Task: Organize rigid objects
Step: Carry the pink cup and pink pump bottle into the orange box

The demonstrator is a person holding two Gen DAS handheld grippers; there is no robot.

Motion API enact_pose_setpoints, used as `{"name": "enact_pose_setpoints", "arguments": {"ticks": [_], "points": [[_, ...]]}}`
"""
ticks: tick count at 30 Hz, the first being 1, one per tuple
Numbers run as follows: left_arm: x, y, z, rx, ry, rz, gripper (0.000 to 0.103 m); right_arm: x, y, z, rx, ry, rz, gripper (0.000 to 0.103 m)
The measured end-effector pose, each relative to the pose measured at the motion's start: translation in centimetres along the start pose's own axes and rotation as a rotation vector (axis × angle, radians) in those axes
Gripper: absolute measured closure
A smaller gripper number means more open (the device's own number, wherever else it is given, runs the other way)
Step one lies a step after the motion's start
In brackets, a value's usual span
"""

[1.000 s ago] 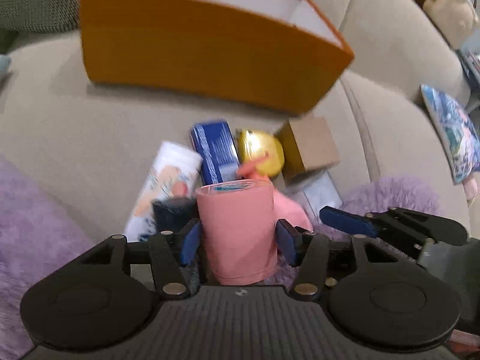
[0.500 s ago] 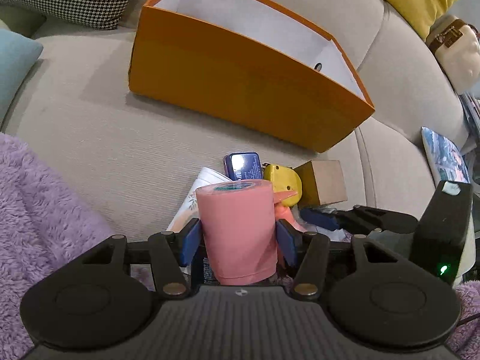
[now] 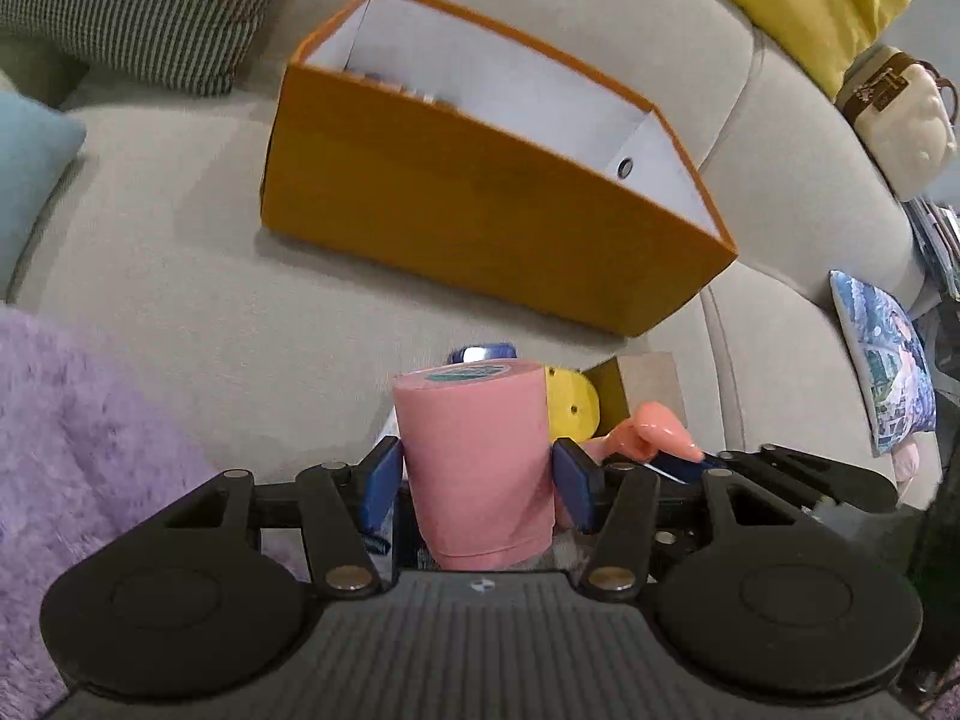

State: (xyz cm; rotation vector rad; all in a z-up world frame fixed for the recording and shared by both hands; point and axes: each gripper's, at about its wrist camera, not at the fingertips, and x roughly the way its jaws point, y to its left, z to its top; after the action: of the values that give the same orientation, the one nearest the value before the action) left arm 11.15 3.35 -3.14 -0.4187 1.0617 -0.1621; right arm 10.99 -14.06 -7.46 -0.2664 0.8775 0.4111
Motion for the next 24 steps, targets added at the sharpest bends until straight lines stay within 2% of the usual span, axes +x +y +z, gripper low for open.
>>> {"name": "enact_pose_setpoints", "arguments": {"ticks": [10,19,24], "points": [[-2.6,-1.5,3.1,0.069,-0.089,-0.014,0.041,-4.6,-0.4,3.7,0.042,-0.176,0.004,0.078],[-5.6,-4.1,8.5,0.136,-0.205,-0.036,0.041,-7.9,-2.4,9.6,0.059,-0.335,0.025,0.078],[-6.5,-5.3,11.9,0.167,-0.258,-0.053,0.041,-7.9,-3.9,13.3,0.086,-0.391,0.025,0.078]]}}
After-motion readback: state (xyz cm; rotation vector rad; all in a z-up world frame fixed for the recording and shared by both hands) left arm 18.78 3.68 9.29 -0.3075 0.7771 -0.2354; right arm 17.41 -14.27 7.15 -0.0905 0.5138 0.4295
